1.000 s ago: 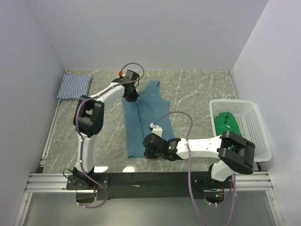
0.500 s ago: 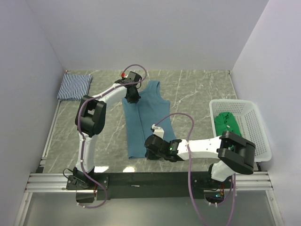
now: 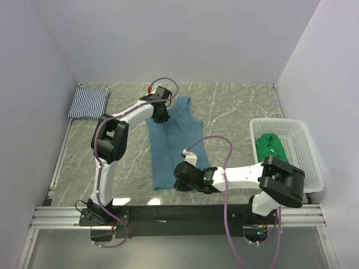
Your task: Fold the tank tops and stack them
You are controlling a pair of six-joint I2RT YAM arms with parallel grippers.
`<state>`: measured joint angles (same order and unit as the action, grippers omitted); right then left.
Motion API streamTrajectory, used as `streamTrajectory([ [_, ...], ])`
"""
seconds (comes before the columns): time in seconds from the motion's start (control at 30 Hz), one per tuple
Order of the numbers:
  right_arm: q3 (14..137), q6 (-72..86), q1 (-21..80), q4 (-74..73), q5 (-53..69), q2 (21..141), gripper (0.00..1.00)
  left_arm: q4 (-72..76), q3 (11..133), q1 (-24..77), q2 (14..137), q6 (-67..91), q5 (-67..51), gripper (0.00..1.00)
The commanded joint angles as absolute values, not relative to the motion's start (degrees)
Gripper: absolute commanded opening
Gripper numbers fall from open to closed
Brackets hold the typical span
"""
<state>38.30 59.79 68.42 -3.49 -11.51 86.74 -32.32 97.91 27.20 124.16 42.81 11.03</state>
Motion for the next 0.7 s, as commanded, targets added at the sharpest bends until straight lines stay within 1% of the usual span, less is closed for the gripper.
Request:
streamTrajectory([
  [0.0,37.35,60.91,68.64,-3.08,-12.66,84.29,0.08,-29.01,97.56,27.51,123.14,41.14,12.04,0.25],
  [0.07,37.09,60.91,68.73,-3.25,-12.92,83.94,0.15,-28.31,97.30,27.51,122.78,40.78,11.78,0.29],
  [0.1,37.00,61.00,68.82,-3.25,-13.01,83.50,0.24,-27.87,97.12,27.51,122.61,40.52,11.60,0.33],
  [0.2,37.09,60.91,68.82,-4.39,-13.62,81.83,0.37,-26.63,97.29,27.51,121.73,39.55,10.90,0.40],
  [0.3,37.00,60.82,68.82,-6.67,-15.20,78.77,0.41,-24.97,97.73,27.42,120.42,38.24,9.93,0.44],
  [0.4,37.35,60.56,68.82,-10.27,-17.83,74.81,0.42,-24.61,97.91,27.07,118.22,38.49,11.25,0.45],
  [0.47,38.67,59.16,68.73,-12.38,-19.59,73.48,0.42,-25.31,97.21,26.90,116.29,40.86,12.73,0.44],
  [0.57,42.69,55.39,68.82,-14.49,-20.65,74.52,0.41,-27.42,94.85,26.54,114.00,45.34,16.17,0.31],
  [0.6,44.02,54.50,68.82,-14.94,-20.57,76.97,0.40,-27.25,93.88,26.54,113.56,45.96,15.91,0.25],
  [0.67,47.63,51.95,68.82,-15.29,-19.87,79.53,0.39,-26.19,90.98,26.54,112.85,46.93,15.21,0.20],
])
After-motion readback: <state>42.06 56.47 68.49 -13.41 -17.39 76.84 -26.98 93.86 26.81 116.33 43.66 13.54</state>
